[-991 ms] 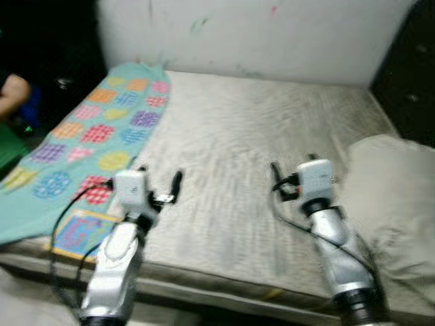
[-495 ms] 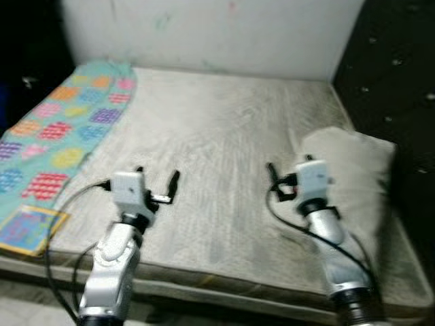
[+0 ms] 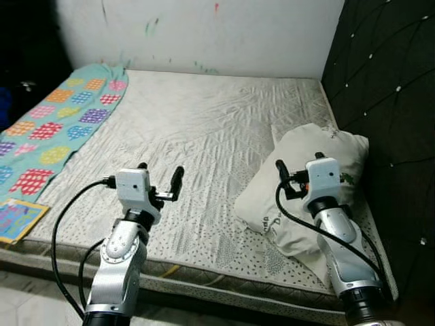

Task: Clean up the room

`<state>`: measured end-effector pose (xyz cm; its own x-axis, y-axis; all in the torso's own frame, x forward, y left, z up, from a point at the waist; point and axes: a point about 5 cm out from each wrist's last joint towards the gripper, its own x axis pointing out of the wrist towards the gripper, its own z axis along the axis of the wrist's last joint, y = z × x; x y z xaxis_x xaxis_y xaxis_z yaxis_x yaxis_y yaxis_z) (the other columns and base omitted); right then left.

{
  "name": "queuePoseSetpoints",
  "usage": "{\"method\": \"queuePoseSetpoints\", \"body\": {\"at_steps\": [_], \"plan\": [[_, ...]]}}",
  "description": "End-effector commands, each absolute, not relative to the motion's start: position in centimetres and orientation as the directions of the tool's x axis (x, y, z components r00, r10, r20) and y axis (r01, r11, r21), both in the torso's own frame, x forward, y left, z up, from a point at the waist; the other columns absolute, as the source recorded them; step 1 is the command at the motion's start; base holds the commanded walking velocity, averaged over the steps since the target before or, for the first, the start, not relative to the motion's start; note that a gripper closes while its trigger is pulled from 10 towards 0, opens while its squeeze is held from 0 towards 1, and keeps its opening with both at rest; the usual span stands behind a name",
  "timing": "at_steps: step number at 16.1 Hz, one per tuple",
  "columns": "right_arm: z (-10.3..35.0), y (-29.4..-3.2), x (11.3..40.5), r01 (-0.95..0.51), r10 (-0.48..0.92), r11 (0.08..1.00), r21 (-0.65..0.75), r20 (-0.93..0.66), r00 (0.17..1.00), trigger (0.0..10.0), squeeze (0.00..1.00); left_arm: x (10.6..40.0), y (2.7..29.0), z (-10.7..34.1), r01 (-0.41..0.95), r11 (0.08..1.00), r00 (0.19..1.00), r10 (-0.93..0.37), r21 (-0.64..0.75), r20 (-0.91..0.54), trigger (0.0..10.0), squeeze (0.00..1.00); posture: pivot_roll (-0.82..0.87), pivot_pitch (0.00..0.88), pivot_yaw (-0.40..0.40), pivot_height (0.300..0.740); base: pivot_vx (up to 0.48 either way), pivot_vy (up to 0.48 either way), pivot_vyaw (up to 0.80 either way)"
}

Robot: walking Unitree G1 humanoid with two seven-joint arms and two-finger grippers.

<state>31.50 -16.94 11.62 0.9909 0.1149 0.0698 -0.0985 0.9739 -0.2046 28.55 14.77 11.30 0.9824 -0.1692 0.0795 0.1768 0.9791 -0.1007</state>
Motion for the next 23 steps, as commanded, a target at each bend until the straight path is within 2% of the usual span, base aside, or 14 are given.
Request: {"method": "queuePoseSetpoints", "body": {"at_steps": [1, 5, 11, 21, 23], "plan": [[12.1, -16.6, 31.5, -0.103, 0.121, 0.978, -0.18, 0.091, 0.988, 10.0, 0.0, 28.8, 15.7, 11.5, 0.144, 0.986, 0.987, -0.138, -0.085, 0.079, 10.0, 0.0, -0.07, 0.0, 0.036, 0.74, 0.0, 0.0, 0.0], [12.0, -16.3, 31.6, -0.105, 0.121, 0.981, -0.163, 0.088, 0.989, 10.0, 0.0, 29.1, 15.9, 11.7, 0.139, 0.987, 0.988, -0.132, -0.081, 0.084, 10.0, 0.0, -0.07, 0.0, 0.037, 0.74, 0.0, 0.0, -0.1], [12.2, -16.7, 31.7, -0.098, 0.115, 0.981, -0.168, 0.094, 0.989, 10.0, 0.0, 29.4, 15.4, 11.6, 0.146, 0.985, 0.987, -0.138, -0.096, 0.085, 10.0, 0.0, -0.09, 0.0, 0.044, 0.74, 0.0, 0.0, -0.75], [12.4, -15.6, 32.0, -0.108, 0.126, 0.981, -0.159, 0.107, 0.986, 10.0, 0.0, 29.9, 15.2, 12.2, 0.175, 0.982, 0.981, -0.167, -0.069, 0.102, 10.0, 0.0, -0.08, 0.0, 0.056, 0.74, 0.0, 0.0, 0.0], [12.1, -15.9, 32.0, -0.092, 0.106, 0.985, -0.149, 0.089, 0.99, 10.0, 0.0, 29.8, 15.2, 12.1, 0.172, 0.982, 0.981, -0.164, -0.073, 0.101, 10.0, 0.0, -0.08, 0.0, 0.054, 0.74, 0.0, 0.0, -0.8]]}}
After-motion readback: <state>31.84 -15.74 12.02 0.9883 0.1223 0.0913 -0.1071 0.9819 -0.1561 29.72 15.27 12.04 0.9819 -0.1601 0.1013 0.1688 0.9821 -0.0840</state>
